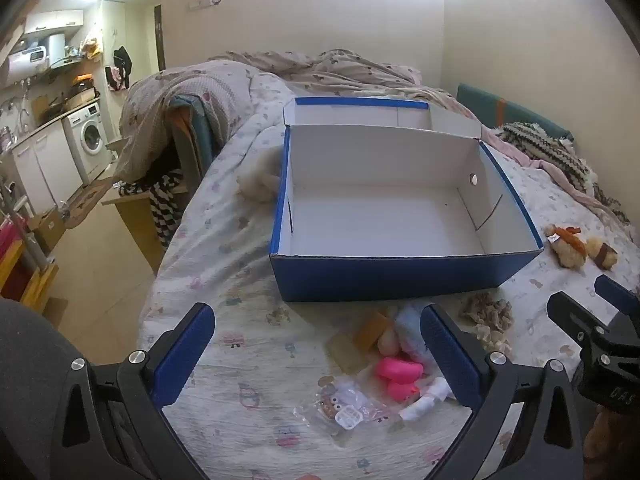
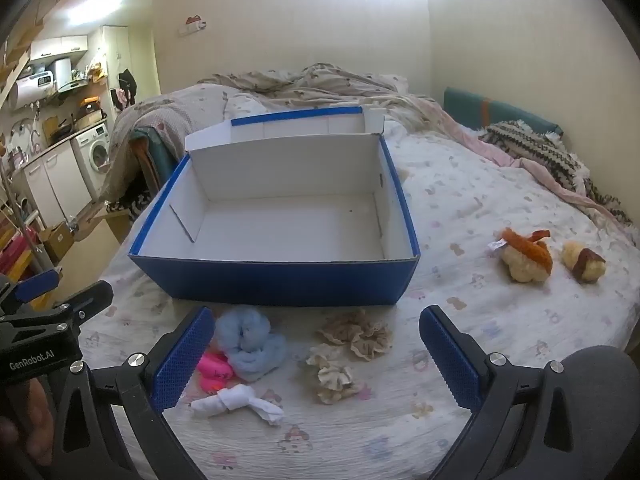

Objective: Organize soft objects

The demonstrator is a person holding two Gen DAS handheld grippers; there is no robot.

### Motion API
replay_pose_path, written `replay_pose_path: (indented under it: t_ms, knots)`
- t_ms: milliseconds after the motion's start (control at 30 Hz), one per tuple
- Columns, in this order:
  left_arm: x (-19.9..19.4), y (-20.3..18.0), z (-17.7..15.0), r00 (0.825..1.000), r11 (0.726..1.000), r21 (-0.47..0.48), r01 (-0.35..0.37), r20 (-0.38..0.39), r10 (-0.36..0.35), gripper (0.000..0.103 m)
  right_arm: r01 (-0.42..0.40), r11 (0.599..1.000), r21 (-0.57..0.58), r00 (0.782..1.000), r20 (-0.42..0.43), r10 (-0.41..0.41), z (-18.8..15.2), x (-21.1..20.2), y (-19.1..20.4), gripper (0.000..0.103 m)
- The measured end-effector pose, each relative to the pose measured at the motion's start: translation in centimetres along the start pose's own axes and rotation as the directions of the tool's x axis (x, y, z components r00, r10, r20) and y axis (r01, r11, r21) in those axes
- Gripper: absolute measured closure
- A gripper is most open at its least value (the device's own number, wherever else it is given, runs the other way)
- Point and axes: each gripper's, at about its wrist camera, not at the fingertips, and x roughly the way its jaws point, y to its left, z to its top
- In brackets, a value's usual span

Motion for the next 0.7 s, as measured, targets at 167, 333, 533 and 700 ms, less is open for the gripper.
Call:
replay_pose_path:
  t_ms: [167, 333, 533, 700]
  knots:
    - [-0.1, 0.14, 0.07, 1.0, 1.0, 0.01, 0.005, 0.006, -0.005, 0.0, -0.002, 1.0, 0.005, 1.0, 0.001, 0.002, 0.02, 0.13, -0.01, 0.0]
    - [0.25, -0.12, 0.1, 1.0, 1.0, 0.002, -0.002, -0.005, 0.002, 0.0, -0.003, 1.0, 0.003, 1.0, 0.001, 0.003, 0.0, -0.02, 0.1, 0.0]
    - [0.17, -0.05, -0.02, 1.0, 1.0, 0.003, -0.001, 0.002, 0.001, 0.0, -0.004, 1.0, 0.003, 1.0, -0.001, 0.004, 0.03, 0.1, 0.03, 0.0]
    - [-0.11, -0.08, 0.04, 1.0, 1.0, 0.004, -0.002, 0.003, 0.002, 0.0, -0.002, 1.0, 0.004, 1.0, -0.001, 0.002, 0.03, 0.14, 0.1, 0.0]
